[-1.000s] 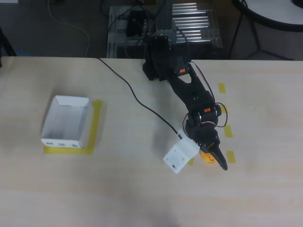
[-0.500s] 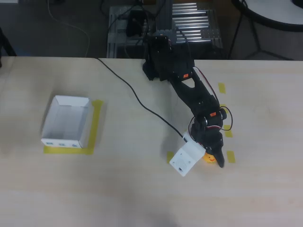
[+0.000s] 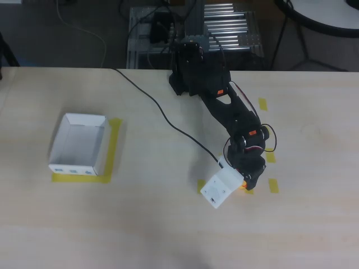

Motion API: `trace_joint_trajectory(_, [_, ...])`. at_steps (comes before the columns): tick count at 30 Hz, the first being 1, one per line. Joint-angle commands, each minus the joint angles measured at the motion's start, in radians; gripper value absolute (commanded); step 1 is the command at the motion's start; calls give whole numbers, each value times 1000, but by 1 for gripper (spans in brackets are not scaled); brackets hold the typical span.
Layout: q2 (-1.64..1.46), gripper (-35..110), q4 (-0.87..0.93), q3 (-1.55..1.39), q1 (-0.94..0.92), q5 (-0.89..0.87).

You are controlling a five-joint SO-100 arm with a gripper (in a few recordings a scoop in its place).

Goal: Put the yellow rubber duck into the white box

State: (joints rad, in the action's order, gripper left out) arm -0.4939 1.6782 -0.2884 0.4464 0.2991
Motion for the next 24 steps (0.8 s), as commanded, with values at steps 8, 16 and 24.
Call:
trace_joint_trajectory(8, [-1189, 0, -252, -607, -410, -17])
trace_joint_trajectory(16, [-1773, 0, -618, -1312, -922, -46])
trace_joint_trajectory(24, [-1733, 0, -874, -1562, -1193, -101])
